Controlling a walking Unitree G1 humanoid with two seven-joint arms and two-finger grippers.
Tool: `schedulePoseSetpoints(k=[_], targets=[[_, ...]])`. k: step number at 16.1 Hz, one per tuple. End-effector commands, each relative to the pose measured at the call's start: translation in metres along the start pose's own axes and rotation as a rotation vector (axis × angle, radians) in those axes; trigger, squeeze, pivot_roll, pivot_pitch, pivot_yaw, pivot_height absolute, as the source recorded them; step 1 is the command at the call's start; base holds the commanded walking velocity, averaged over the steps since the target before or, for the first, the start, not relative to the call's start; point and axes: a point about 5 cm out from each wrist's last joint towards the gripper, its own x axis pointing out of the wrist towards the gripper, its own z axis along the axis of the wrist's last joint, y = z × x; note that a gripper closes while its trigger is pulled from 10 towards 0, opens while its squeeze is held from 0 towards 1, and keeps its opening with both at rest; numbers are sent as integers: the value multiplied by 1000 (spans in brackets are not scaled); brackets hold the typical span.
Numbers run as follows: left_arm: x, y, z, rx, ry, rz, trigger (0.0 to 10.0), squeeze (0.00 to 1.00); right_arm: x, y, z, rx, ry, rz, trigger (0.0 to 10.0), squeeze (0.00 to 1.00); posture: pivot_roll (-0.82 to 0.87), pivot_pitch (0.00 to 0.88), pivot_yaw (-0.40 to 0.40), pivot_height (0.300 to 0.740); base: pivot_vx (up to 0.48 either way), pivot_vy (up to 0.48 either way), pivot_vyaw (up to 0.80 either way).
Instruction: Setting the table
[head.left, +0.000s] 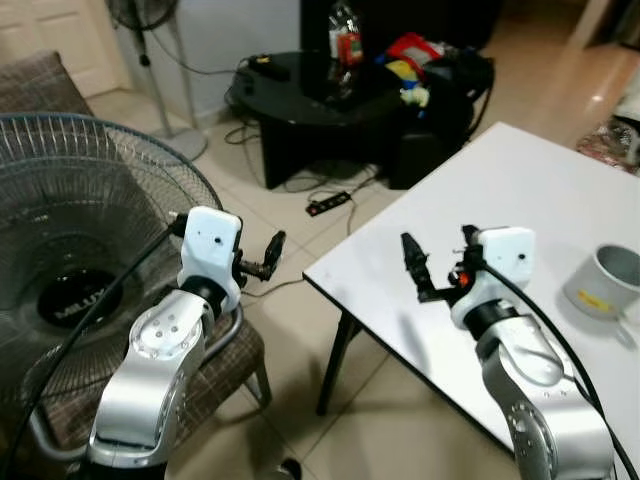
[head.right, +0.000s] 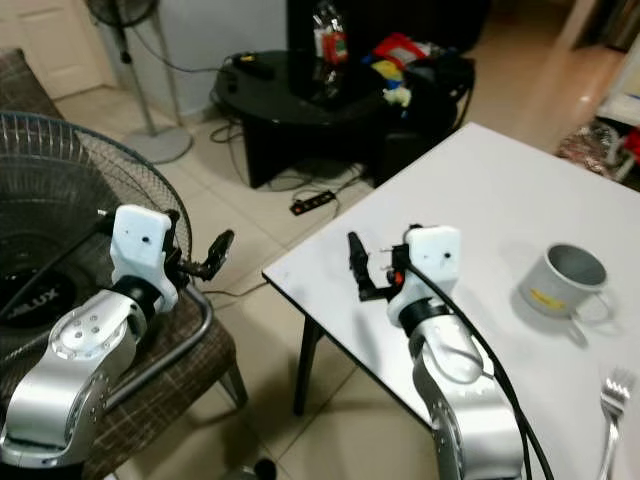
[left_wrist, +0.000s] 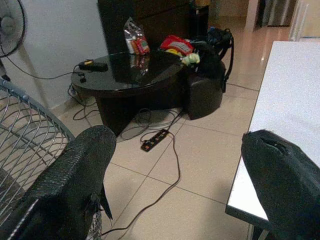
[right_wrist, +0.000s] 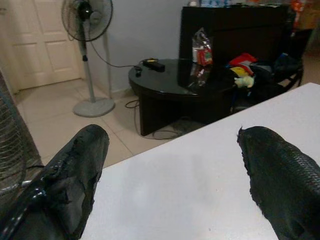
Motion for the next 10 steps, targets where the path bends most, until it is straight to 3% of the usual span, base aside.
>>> schedulePoseSetpoints(k=[1,2,5,8,10], targets=[[0,-5,5,37,-14,-36,10000,0,1,0,-3,10,19,1,10000,1000,69,0,-23,740,0,0,800],[-1,-6,7,56,-23,-42,10000,0,1,1,-2,17,18,4,10000,1000,72,0,-30,740,0,0,800],[-3,7,1,28,15,75,10000,0,4,3,-1,19,2,29,10000,1000,72,0,-34,740,0,0,800],[-3,3,7,78,-28,28,10000,0,4,2,0,3,-4,33,10000,1000,65,0,-21,740,0,0,800],[-5,5,10,51,-26,42,10000,0,0,1,-2,22,-6,17,10000,1000,67,0,-22,740,0,0,800]])
